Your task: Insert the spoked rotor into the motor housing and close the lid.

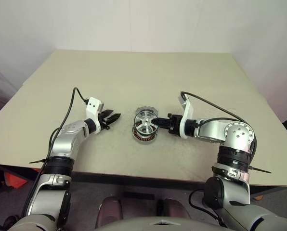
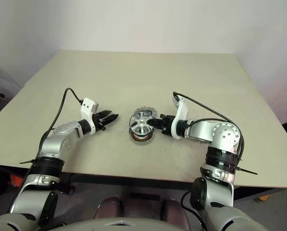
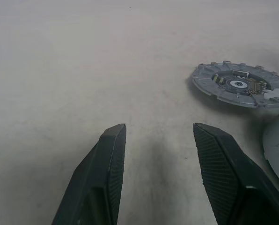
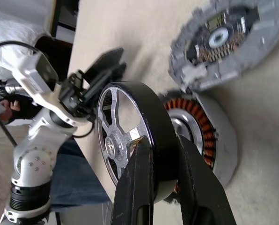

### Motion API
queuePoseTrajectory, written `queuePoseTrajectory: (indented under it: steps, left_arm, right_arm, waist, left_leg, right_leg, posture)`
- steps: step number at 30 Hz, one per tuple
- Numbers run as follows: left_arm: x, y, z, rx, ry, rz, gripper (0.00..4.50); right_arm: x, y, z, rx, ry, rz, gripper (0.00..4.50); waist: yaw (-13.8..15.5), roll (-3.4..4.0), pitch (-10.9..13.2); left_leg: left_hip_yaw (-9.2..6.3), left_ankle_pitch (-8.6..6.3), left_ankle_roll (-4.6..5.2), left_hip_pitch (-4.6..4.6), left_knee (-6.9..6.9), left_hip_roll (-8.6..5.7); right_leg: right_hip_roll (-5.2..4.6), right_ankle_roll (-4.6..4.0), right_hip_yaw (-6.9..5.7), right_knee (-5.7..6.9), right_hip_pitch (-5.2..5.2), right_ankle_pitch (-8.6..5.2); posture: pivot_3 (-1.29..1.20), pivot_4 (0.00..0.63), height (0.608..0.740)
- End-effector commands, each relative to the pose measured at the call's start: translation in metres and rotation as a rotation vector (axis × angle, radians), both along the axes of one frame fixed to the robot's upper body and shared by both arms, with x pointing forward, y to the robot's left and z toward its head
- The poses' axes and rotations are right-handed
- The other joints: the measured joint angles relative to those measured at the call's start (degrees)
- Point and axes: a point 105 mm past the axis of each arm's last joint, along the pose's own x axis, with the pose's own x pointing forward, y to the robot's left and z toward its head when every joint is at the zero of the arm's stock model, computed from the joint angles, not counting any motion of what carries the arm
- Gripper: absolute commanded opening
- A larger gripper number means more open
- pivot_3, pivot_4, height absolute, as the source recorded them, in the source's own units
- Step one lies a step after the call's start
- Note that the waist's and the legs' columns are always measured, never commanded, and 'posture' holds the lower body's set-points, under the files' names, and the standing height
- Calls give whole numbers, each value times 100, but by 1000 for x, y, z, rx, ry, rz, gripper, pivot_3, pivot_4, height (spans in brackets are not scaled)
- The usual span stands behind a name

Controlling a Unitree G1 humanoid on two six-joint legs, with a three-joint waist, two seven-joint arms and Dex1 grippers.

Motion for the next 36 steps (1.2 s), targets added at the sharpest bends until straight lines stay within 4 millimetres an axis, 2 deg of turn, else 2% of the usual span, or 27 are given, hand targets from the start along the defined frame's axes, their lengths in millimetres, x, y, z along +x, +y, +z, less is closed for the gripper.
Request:
queuePoseTrajectory:
  steps: [1, 6, 29, 32, 36]
  left_arm:
    - [3, 2, 15, 4, -59, -1, 2437]
    - [3, 4, 16, 7, -61, 1, 2437]
    - [4, 6, 17, 14, -64, 5, 2437]
    - [4, 6, 17, 14, -65, 7, 2437]
    - [5, 7, 17, 14, -64, 8, 2437]
  right_arm:
    - [-2, 6, 9, 16, -38, 20, 729]
    - [-4, 4, -2, -4, 4, 5, 729]
    - [5, 2, -5, -25, 22, -25, 729]
    - [4, 3, -4, -37, 10, -23, 1359]
    - [4, 6, 2, -37, -25, -10, 2700]
  waist:
    - [-2, 0, 0]
    - [3, 0, 0]
    - [5, 0, 0]
    - [4, -1, -1]
    - [6, -1, -1]
  left_leg:
    - [0, 0, 0, 0, 0, 0]
    - [0, 0, 0, 0, 3, 0]
    - [-1, 1, -1, 1, 9, -1]
    - [-1, 1, -1, 3, 10, -1]
    - [-2, 1, -1, 13, 10, 0]
  right_leg:
    - [0, 0, 0, 1, 0, 0]
    - [0, 0, 0, 3, 1, 0]
    - [0, 17, 0, 11, 2, 11]
    - [0, 17, 0, 12, 5, 11]
    - [-1, 7, 0, 9, 34, 4]
  posture:
    - [0, 0, 740]
    - [0, 0, 740]
    - [0, 0, 740]
    - [0, 0, 740]
    - [0, 0, 740]
